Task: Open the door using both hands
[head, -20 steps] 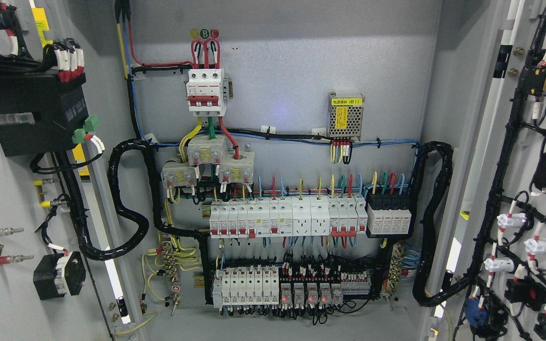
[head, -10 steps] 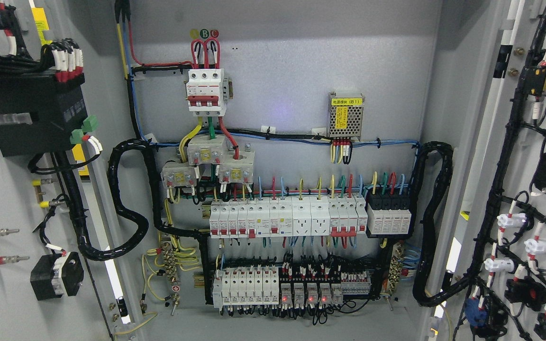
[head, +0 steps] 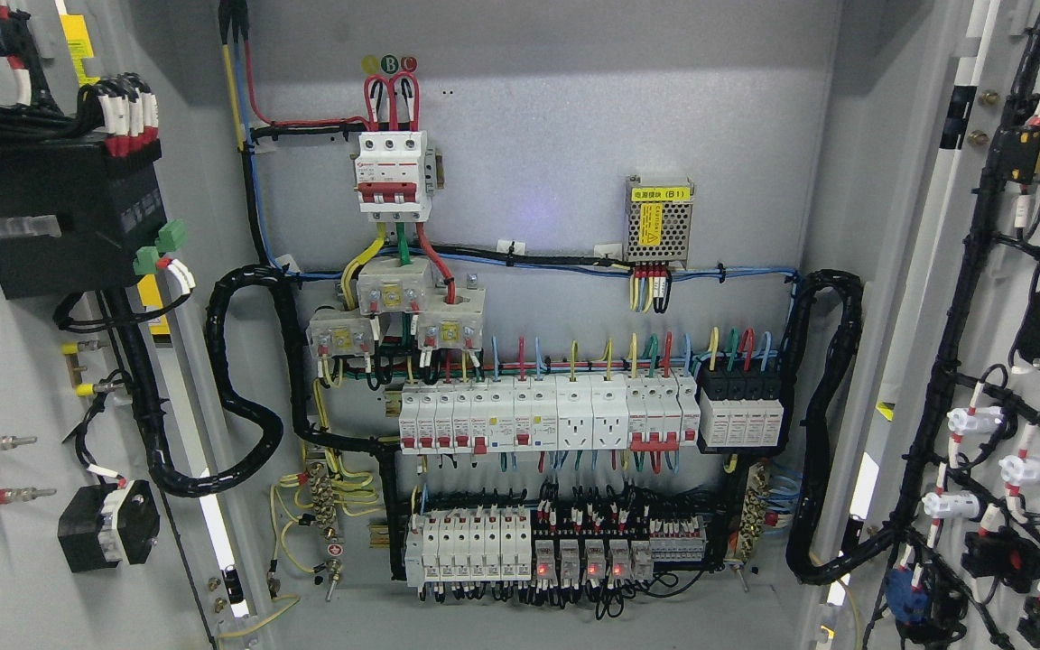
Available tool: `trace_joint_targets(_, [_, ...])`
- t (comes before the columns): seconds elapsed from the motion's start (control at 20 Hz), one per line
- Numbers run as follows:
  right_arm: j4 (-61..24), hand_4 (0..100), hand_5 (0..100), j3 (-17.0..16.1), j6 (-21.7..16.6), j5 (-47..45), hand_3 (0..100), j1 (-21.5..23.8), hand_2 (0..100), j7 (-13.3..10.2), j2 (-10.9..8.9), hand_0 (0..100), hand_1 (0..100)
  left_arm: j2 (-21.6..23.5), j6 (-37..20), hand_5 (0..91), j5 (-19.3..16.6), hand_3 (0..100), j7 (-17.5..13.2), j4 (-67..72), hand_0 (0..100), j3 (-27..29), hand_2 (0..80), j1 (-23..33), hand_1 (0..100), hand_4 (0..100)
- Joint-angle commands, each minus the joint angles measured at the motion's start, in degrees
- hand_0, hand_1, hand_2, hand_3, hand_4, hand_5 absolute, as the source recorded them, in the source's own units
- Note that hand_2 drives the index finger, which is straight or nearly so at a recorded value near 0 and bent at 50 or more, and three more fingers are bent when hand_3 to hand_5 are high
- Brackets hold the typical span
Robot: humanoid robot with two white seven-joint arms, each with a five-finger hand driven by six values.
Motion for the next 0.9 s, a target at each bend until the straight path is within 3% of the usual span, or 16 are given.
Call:
trace_joint_targets(0.0, [-5.3, 0, 0, -14.0, -0.1, 0.4, 0, 8.4, 0, -1.0, -9.76, 20, 12, 0.6, -0.4, 0.0, 0.1, 0, 0.0, 0.7, 0, 0.1, 0.0, 0.0, 0, 0])
trace_joint_targets(0.1, [-8.5, 0, 0, -19.2, -0.4, 0.4, 0, 12.9, 0, -5.9, -12.75, 20, 12, 0.9, -2.0, 0.0, 0.1, 0, 0.0, -5.1, 0, 0.1, 0.0, 1.0, 0, 0])
trace_joint_targets(0.2, [-11.9, 0, 0, -22.4, -0.5, 0.1, 0, 18.1, 0, -9.9, -13.29, 20, 12, 1.1, -3.0, 0.0, 0.0, 0, -0.1, -17.2, 0, 0.0, 0.0, 5.9, 0, 0])
trace_joint_targets(0.35, [-18.0, 0, 0, -23.6, -1.7, 0.4, 0, 25.3, 0, -13.1, -13.29, 20, 12, 1.2, -3.0, 0.0, 0.0, 0, -0.1, -36.8, 0, 0.0, 0.0, 12.6, 0, 0])
trace_joint_targets(0.55, [-20.9, 0, 0, -24.9, -10.1, 0.5, 0, 33.7, 0, -18.6, -13.82, 20, 12, 1.2, -4.5, 0.0, 0.1, 0, 0.0, -56.3, 0, 1.7, 0.0, 15.5, 0, 0])
trace_joint_targets(0.7, [-20.9, 0, 0, -26.9, -19.2, 0.4, 0, 38.9, 0, -19.2, -15.40, 20, 12, 1.4, -4.7, 0.0, 0.1, 0, 0.0, -70.9, 0, 0.8, 0.0, 19.4, 0, 0])
trace_joint_targets(0.85, [-20.9, 0, 0, -31.3, -27.1, 0.4, 0, 44.5, 0, -19.2, -17.85, 20, 12, 1.8, -5.3, 0.0, 0.1, 0, 0.0, -79.5, 0, -0.4, 0.0, 19.7, 0, 0])
